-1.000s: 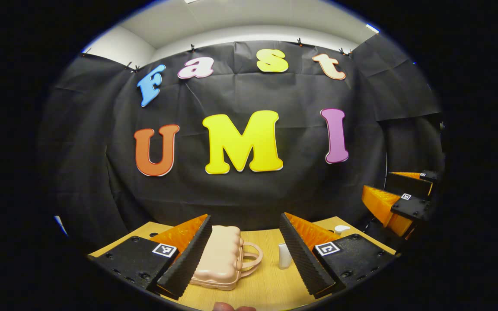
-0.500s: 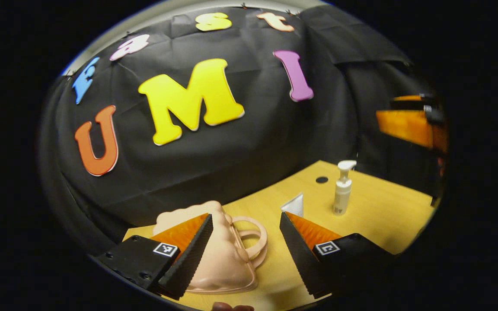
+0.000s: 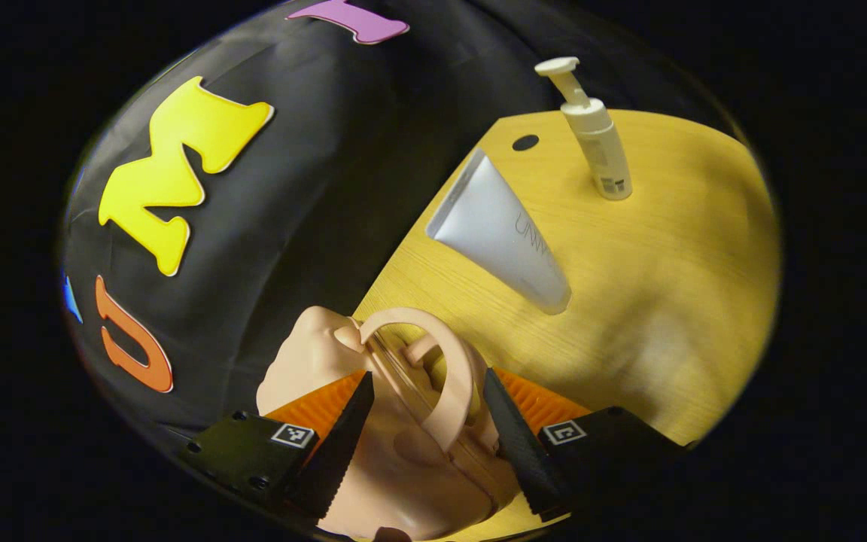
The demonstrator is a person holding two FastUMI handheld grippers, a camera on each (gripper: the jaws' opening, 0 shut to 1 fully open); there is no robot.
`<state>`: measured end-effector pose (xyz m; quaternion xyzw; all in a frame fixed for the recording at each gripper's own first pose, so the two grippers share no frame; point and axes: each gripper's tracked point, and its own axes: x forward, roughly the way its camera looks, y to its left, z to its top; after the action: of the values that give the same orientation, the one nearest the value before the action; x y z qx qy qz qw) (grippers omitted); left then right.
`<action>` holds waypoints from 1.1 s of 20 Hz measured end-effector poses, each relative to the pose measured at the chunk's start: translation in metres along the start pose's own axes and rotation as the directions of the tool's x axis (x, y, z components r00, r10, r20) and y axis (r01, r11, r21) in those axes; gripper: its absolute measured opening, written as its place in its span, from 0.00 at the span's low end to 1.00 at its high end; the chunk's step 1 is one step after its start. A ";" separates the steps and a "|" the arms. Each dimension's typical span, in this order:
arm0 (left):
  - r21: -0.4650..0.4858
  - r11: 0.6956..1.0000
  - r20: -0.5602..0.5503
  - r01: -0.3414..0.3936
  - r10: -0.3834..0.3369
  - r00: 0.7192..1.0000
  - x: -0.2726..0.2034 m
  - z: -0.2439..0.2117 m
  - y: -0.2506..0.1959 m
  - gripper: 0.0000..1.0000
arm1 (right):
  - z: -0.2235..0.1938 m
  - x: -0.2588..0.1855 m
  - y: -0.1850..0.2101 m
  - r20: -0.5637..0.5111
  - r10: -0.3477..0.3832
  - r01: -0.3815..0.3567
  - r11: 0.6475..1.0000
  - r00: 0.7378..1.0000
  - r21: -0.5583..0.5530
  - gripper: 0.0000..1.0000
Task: First open the suitcase, pack the skin care products into it, and then close the suitcase.
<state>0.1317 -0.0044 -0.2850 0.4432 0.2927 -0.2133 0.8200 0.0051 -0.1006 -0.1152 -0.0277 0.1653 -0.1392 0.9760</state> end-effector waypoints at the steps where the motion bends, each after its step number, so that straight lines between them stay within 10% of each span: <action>1: 0.016 1.000 -0.013 0.003 -0.002 1.000 0.008 -0.003 0.002 0.92 | -0.001 0.002 -0.003 0.000 -0.005 0.005 1.000 1.000 0.005 0.80; 2: 0.026 1.000 -0.023 0.013 -0.012 1.000 0.016 -0.005 0.000 0.71 | 0.001 0.002 -0.004 0.004 -0.004 0.004 1.000 1.000 0.003 0.80; 7: 0.052 0.997 -0.079 0.059 -0.055 0.995 0.018 -0.011 -0.012 0.36 | -0.002 -0.004 0.007 -0.001 0.020 -0.020 1.000 1.000 -0.013 0.80; 15: -0.057 0.998 0.035 0.010 -0.008 0.999 -0.018 0.009 0.027 0.10 | 0.015 -0.017 0.021 0.041 0.017 -0.016 0.999 0.999 -0.028 0.80; 22: -0.314 0.943 0.200 -0.112 0.182 0.963 -0.114 0.012 0.124 0.03 | 0.047 -0.022 0.067 0.088 0.069 -0.065 0.997 0.994 -0.045 0.80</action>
<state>0.1267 0.0598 -0.1296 0.3071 0.1923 -0.1532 0.9194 0.0184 -0.0303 -0.0709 -0.0491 0.1250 -0.1014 0.9857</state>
